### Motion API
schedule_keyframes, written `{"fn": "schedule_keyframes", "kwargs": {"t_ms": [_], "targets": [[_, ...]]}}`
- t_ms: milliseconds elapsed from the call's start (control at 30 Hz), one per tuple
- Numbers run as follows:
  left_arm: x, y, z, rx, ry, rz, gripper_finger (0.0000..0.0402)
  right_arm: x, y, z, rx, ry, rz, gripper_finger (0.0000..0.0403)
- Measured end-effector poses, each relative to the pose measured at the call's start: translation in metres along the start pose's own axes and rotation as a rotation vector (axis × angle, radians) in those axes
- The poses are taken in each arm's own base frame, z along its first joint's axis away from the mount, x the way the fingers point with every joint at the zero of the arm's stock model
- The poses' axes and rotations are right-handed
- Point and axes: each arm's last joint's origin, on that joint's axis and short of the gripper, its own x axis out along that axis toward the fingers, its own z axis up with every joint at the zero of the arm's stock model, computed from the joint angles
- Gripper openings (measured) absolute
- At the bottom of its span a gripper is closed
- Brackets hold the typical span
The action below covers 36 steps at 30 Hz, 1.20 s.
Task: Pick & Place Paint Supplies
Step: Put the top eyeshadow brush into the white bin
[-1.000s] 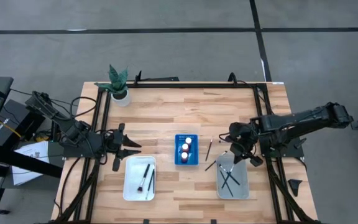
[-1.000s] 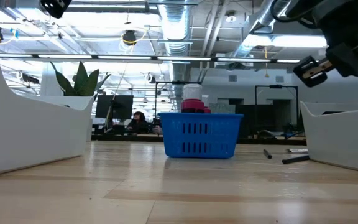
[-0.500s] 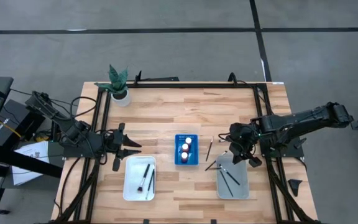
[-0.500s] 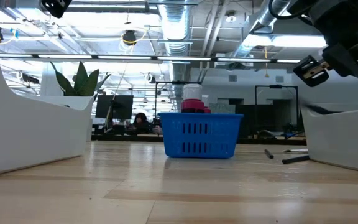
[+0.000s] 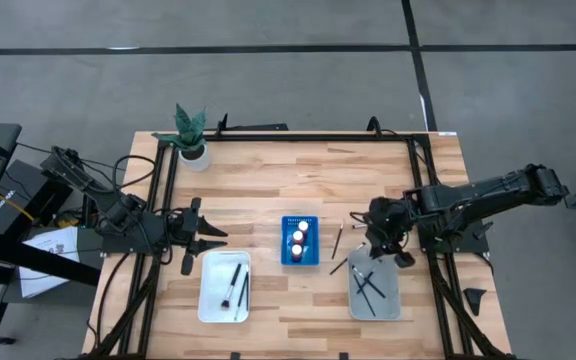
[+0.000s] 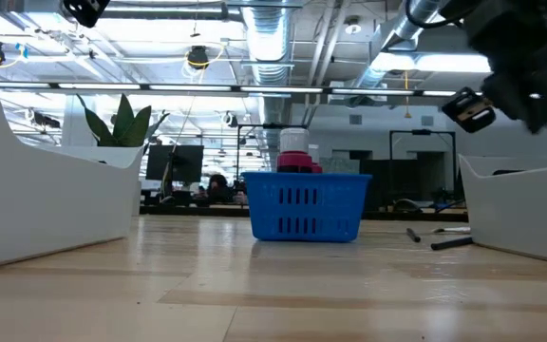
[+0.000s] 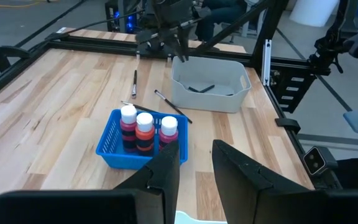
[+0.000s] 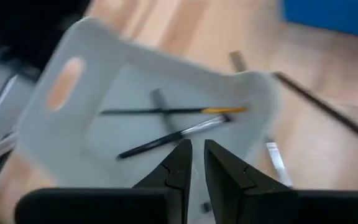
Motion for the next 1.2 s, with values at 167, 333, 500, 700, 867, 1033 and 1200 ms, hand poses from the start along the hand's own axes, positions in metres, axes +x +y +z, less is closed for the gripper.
{"fn": "schedule_keyframes", "kwargs": {"t_ms": [167,333,500,700,867,1033,1200], "targets": [[0.0,0.0,0.0,0.0,-0.002,-0.001,0.0091,-0.011,-0.009,0.014,0.113,-0.078,-0.171,0.004],[0.0,0.0,0.001,0.018,-0.012,-0.004,0.0091,-0.041,-0.02,0.039,0.192,-0.195,-0.395,0.004],[0.0,0.0,0.001,0.02,-0.01,-0.007,0.0091,-0.045,-0.037,0.036,0.242,-0.133,-0.466,0.004],[0.0,0.0,-0.001,0.032,0.011,-0.009,0.0091,-0.016,-0.062,0.03,0.258,0.048,-0.404,0.004],[0.001,0.001,-0.006,0.044,0.032,-0.004,0.0091,0.015,-0.077,0.023,0.257,0.215,-0.357,0.0053],[0.006,0.002,-0.02,0.065,0.066,0.003,0.0091,0.034,-0.086,0.016,0.289,0.307,-0.329,0.0093],[0.008,0.003,-0.026,0.069,0.077,0.007,0.0091,0.037,-0.088,0.015,0.286,0.316,-0.341,0.0137]]}}
